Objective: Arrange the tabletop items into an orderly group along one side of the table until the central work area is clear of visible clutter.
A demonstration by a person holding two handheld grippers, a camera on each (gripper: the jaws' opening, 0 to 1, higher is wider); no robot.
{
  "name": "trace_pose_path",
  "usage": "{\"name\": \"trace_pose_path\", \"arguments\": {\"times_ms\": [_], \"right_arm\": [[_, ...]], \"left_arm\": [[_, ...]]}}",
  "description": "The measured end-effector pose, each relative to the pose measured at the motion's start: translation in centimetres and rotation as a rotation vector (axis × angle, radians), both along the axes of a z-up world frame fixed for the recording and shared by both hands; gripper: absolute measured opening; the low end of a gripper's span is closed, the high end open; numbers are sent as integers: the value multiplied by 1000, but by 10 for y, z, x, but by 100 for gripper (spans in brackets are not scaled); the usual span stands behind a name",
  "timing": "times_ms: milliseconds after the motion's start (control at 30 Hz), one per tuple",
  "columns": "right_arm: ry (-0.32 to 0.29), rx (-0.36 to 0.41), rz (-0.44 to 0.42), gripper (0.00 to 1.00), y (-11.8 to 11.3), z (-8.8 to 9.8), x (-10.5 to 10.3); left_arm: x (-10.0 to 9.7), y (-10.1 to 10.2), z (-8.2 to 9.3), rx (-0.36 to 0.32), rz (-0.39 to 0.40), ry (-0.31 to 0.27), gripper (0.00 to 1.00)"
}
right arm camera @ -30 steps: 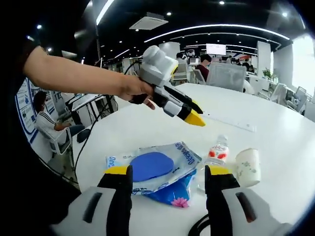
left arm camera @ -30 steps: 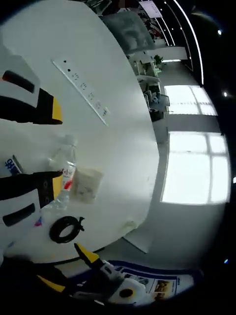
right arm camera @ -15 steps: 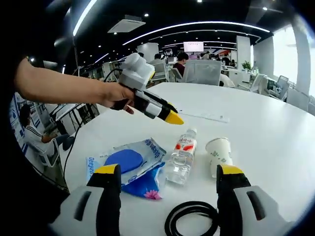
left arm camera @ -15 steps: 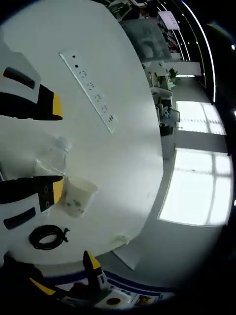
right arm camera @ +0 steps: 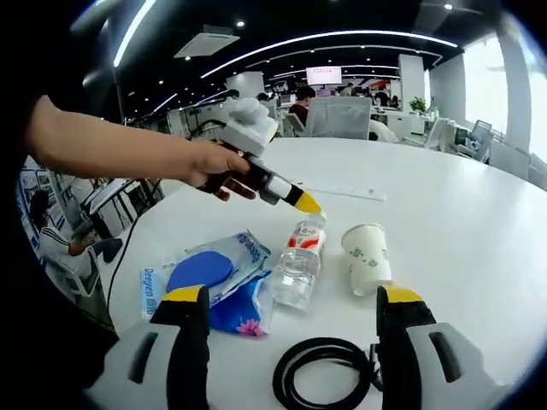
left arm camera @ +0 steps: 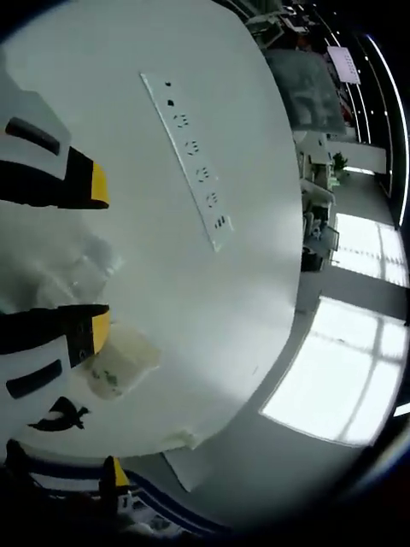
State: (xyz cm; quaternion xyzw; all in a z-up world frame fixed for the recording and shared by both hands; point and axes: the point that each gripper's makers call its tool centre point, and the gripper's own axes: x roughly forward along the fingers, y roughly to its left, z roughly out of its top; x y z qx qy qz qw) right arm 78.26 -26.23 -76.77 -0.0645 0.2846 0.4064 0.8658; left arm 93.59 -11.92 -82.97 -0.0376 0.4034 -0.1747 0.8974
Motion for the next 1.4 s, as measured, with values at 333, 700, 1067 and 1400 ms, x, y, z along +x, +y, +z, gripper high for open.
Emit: {"name": "trace_pose_path", "arguments": {"times_ms": [333,700,1067,1400], "right_arm": [[16,-6,5,74,-1,-11,-2],[39,13,7,72,-2,-19,-4],[47,36,-11,68,-8,-20,3],[57,35,-1,65,-5,-24,2]], "left_arm": [[6,2,-17,-8,191,147,41],[6,-20,-23,-16,200,247,35],[3,-14,-33,6,236,322,28],[-1,-15,-40,-86,337,389,28]]}}
